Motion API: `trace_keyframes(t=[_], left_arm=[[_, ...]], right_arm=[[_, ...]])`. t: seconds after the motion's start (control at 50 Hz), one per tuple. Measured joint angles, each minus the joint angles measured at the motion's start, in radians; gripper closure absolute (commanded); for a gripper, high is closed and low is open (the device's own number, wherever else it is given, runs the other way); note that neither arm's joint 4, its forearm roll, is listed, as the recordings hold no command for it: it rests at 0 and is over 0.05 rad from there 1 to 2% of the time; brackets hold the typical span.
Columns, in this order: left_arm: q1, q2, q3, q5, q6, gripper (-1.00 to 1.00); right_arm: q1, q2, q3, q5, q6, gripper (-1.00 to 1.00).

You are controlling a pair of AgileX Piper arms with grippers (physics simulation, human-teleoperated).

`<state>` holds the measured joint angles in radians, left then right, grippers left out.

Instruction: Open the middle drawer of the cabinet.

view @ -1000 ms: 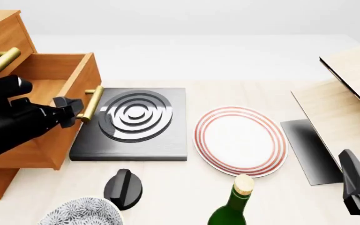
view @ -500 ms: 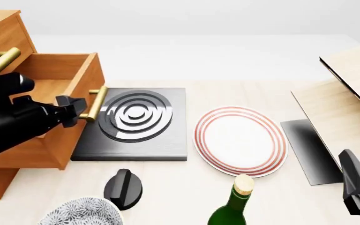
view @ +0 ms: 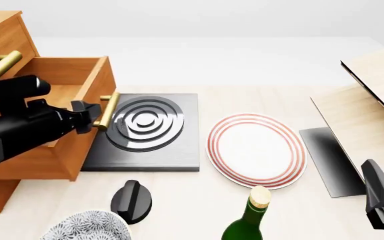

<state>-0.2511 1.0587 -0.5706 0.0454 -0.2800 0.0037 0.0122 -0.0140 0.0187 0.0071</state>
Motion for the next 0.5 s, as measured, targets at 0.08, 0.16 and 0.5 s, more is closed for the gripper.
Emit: trace_keyframes(t=[0.08,0.16,0.5], left_arm=[[-0.008,0.016,-0.005,-0.007,0.000,-1.00],[-0.016,0.030,-0.009,-0.015,0.000,-1.00],[-0.054,0.069,-0.028,-0.028,-0.003,-1.00]], right_arm=[[0.000,0.000,0.000,0.000,0.000,-1.00],[0.000,-0.001,0.000,0.001,0.000,-1.00],[0.000,-0.001,0.001,0.001,0.000,-1.00]])
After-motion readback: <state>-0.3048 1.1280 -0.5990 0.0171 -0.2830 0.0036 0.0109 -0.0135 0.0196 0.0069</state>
